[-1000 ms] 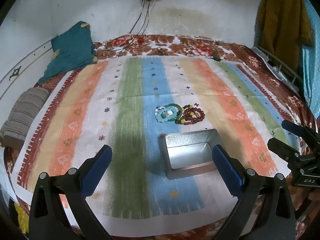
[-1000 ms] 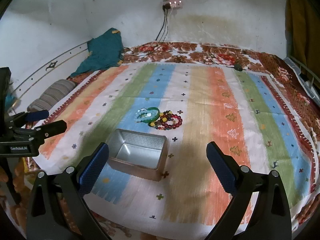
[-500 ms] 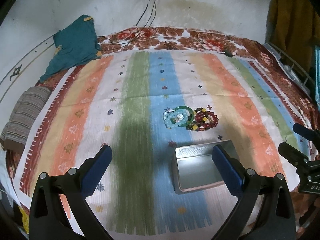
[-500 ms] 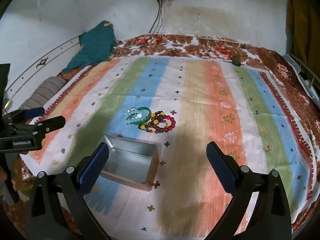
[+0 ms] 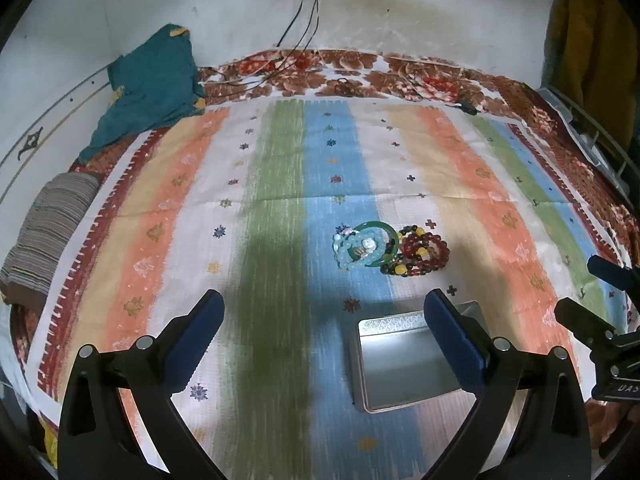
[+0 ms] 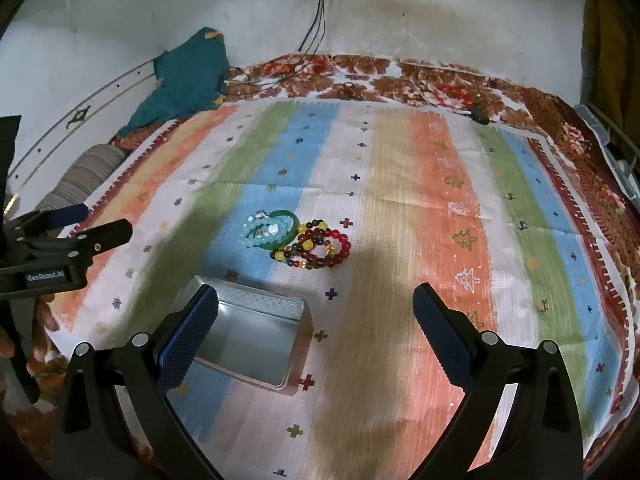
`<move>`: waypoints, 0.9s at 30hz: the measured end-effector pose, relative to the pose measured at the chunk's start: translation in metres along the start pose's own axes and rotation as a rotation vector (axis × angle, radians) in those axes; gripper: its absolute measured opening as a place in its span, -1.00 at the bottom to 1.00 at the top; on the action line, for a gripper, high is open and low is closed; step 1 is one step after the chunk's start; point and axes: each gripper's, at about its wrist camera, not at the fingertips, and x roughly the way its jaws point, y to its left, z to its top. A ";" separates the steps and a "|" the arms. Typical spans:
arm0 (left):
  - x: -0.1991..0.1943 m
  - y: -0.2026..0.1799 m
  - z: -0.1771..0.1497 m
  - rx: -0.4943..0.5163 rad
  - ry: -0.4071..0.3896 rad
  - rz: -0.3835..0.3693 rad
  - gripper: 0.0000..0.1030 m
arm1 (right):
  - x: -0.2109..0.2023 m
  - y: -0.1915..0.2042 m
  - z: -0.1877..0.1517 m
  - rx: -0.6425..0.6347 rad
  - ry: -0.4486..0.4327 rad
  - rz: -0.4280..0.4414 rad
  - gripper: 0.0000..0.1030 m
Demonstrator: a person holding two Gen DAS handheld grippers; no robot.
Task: Organize jewelry
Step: 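Lower left tool onto light-blue bracelet while right tool lowers onto yellow-black bracelet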
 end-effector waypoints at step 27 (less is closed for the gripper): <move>0.069 0.006 0.020 -0.017 0.129 0.023 0.89 | 0.058 -0.013 0.019 0.024 0.132 0.012 0.92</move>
